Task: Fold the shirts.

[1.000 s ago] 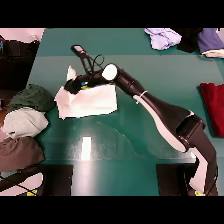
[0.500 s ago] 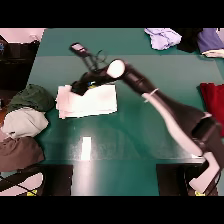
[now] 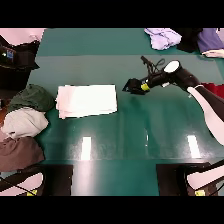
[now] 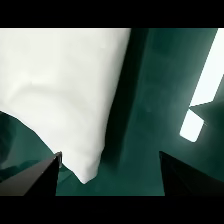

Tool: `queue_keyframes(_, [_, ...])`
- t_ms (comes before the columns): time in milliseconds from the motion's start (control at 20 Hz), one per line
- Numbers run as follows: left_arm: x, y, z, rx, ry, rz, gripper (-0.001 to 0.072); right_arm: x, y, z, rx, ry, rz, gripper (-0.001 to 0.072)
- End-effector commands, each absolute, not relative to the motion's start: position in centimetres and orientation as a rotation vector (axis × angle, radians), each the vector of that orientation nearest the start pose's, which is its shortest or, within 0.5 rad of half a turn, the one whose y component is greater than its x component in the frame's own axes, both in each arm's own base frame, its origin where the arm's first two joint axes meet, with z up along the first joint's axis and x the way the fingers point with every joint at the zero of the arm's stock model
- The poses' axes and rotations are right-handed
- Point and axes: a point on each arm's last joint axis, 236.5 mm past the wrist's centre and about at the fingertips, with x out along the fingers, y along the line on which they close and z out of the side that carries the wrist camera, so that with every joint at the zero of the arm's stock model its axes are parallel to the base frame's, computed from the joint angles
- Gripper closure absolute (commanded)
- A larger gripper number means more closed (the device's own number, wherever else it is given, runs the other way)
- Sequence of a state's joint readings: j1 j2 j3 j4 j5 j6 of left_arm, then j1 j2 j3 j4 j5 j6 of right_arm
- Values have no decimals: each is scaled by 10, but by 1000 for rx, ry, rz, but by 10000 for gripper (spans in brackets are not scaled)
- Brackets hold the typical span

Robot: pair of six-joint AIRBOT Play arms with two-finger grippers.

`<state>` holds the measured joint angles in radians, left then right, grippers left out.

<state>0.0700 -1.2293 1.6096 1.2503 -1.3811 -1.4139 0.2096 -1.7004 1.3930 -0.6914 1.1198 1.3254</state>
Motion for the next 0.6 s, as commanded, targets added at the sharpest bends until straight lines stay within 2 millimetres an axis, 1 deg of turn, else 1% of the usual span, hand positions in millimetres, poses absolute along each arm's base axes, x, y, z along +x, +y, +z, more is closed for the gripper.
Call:
queue_keyframes(0, [407, -50, 180, -128, 983, -289, 678, 417, 269, -41, 696, 1410, 706, 0])
queue_keyframes(100, [407, -51, 180, -130, 983, -293, 678, 415, 295, -54, 665, 1439, 744, 0])
queue_keyframes(300, [406, -51, 180, -130, 987, -294, 678, 413, 354, -51, 733, 1447, 851, 7])
queue_keyframes(450, [406, -51, 180, -130, 986, -293, 678, 412, 387, -52, 730, 1435, 898, 13])
queue_keyframes(500, [406, -52, 180, -130, 987, -294, 678, 413, 396, -53, 720, 1422, 903, 76])
queue_keyframes(550, [405, -52, 179, -130, 991, -295, 678, 416, 403, -53, 710, 1398, 900, 250])
